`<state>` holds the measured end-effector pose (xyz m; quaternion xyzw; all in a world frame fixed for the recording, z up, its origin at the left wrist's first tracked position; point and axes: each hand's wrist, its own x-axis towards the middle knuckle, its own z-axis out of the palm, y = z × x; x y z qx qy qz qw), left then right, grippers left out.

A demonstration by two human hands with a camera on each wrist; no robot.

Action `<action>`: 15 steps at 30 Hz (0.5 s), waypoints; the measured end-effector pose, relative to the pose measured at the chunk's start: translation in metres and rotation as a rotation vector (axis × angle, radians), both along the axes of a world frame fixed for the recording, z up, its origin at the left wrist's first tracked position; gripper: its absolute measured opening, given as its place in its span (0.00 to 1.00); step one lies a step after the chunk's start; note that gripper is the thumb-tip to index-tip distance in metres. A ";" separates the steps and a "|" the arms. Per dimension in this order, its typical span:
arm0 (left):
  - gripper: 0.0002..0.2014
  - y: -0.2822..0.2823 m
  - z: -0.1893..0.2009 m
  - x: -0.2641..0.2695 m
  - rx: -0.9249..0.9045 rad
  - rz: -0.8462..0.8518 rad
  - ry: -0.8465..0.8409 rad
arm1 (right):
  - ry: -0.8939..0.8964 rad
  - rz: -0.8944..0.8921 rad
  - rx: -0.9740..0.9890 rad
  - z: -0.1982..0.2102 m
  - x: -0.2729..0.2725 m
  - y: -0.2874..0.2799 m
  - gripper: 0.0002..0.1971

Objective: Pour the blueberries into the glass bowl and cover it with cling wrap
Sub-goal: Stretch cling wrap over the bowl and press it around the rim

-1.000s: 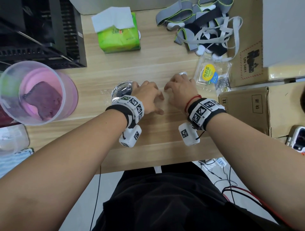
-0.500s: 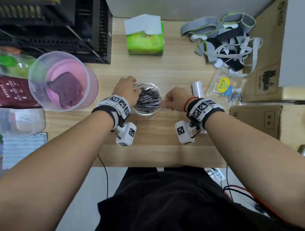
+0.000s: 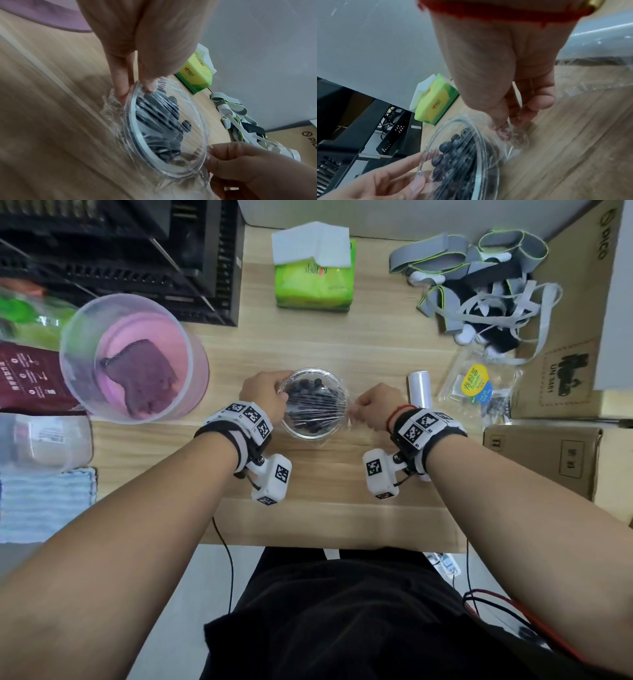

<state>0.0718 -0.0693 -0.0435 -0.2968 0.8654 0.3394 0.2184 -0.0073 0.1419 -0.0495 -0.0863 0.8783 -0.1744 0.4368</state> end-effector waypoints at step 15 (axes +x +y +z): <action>0.19 -0.003 -0.004 0.001 0.135 0.017 -0.007 | -0.131 -0.345 -0.329 0.008 -0.007 -0.010 0.10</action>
